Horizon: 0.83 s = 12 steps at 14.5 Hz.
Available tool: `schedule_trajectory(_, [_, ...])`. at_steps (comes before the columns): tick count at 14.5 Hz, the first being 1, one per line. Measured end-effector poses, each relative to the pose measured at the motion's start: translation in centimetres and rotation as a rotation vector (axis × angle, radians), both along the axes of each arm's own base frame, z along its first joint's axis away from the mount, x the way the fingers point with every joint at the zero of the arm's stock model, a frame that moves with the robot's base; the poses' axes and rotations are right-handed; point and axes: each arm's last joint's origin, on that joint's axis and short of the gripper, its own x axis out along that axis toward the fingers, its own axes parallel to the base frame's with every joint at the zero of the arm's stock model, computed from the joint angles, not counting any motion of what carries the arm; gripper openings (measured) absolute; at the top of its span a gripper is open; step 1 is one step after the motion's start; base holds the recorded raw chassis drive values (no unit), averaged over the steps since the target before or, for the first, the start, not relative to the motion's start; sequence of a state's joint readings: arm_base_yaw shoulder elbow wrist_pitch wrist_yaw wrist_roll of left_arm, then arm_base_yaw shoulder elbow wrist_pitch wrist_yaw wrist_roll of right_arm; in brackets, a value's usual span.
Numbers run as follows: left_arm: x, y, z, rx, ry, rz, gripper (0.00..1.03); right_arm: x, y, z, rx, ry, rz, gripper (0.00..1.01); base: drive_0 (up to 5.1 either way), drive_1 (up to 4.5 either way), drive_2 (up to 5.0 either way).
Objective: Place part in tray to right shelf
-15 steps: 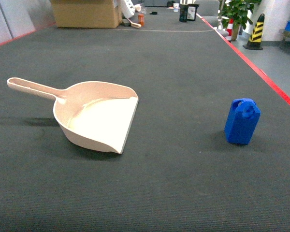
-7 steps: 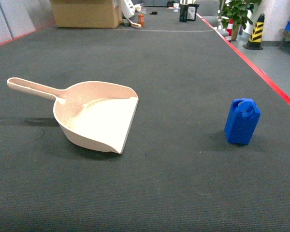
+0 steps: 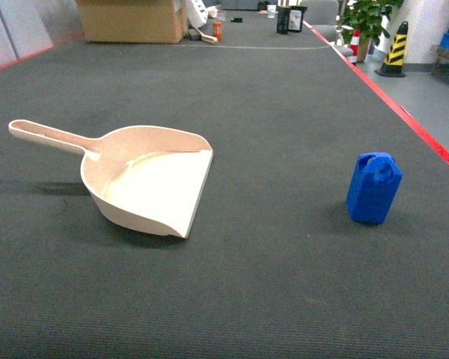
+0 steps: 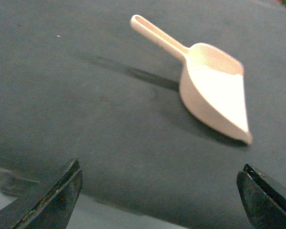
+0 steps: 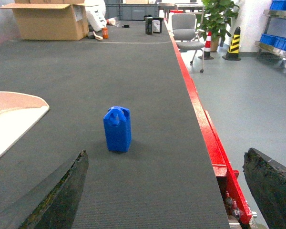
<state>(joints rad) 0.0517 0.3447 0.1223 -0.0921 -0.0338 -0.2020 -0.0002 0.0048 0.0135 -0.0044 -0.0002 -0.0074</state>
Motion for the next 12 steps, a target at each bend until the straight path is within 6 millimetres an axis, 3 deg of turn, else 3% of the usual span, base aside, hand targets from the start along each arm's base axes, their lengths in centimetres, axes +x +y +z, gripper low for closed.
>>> schedule_trajectory(3, [5.0,-0.3,2.0,-0.397,-0.081,-0.102,0.98,0.0,0.0,0.0,0.000,-0.001,0.000,0.98,0.0,0.00,0.0])
schedule_trajectory(4, [8.4,-0.3,2.0,-0.518,-0.088,-0.093,0.98,0.0,0.0,0.0,0.000,-0.001,0.000,0.98,0.0,0.00,0.0])
schedule_trajectory(7, [14.8,0.8,0.9,-0.672,-0.106,-0.030,0.98,0.0,0.0,0.0,0.000,-0.001,0.000,0.98,0.0,0.00,0.0])
schedule_trajectory(8, [17.6,1.5,-0.5,-0.710,-0.078,0.035,0.98,0.0,0.0,0.0,0.000,-0.001,0.000,0.98,0.0,0.00,0.0])
schedule_trajectory(10, [17.1,1.6,-2.5,-0.738,0.004,0.085,0.98,0.0,0.0,0.0,0.000,-0.001,0.000,0.98,0.0,0.00,0.0])
schedule_trajectory(12, [17.2,1.6,-1.8,-0.739,-0.029,0.072,0.98,0.0,0.0,0.0,0.000,0.000,0.000,0.98,0.0,0.00,0.0])
